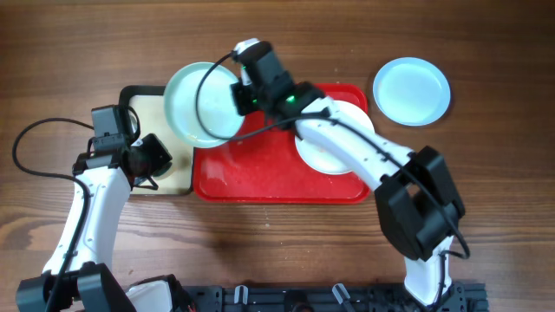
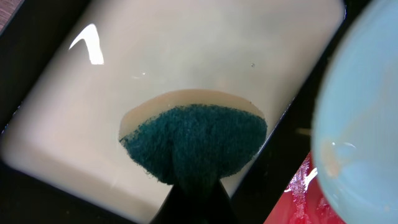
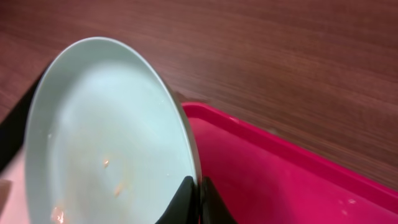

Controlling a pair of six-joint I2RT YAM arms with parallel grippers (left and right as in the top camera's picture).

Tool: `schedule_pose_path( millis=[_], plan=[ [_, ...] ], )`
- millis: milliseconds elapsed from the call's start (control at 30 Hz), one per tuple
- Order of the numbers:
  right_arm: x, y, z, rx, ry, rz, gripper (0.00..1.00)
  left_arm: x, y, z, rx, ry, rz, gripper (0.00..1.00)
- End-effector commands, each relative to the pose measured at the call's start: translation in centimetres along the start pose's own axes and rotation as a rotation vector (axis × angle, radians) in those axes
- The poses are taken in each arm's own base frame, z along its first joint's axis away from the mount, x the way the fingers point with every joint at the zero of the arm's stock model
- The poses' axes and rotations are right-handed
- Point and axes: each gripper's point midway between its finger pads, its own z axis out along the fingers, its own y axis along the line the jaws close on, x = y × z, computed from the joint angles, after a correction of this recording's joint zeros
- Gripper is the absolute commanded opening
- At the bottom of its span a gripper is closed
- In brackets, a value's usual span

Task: Clean dirty plates on tray and stack at the side
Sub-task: 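Lift the green plate with the right gripper and carry it left, then hold the green plate tilted over the black tray with the right gripper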

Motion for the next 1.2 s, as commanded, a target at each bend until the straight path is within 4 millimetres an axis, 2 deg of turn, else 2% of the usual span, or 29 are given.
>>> schedule_pose_path(
  millis=[0, 100, 300, 533, 733, 1033, 1167],
  plan=[
    [-3.3, 1.6, -1.3, 0.078, -0.151, -0.044, 0.04, -0.2, 0.6, -0.3, -0.033, -0.024, 0.018, 0.04],
    [-5.0, 3.9, -1.9, 0.073, -0.243, -0.153, 0.04, -0.2, 0.5, -0.3, -0.033, -0.023, 0.015, 0.04],
    [-7.1, 7.2, -3.2, 0.091, -0.375, -0.354, 0.04, -0.2, 0.5, -0.3, -0.032, -0.023, 0.007, 0.04],
    [-8.4, 9.0, -3.8, 0.169, -0.455, -0.634, 0.04, -0.1, 0.6, -0.3, -0.033, -0.023, -0.011, 0.04],
    [-10.1, 11.2, -5.3, 0.219, -0.555, -0.869, 0.04, -0.1, 0.6, -0.3, -0.033, -0.023, -0.011, 0.04],
    [-10.6, 14.9, -7.0, 0.232, -0.65, -1.047, 0.04, -0.2, 0.6, -0.3, -0.032, -0.023, -0.011, 0.04],
    [-10.6, 15.3, -7.2, 0.245, -0.659, -1.089, 0.04, -0.2, 0.6, -0.3, -0.032, -0.023, -0.011, 0.04]
  ],
)
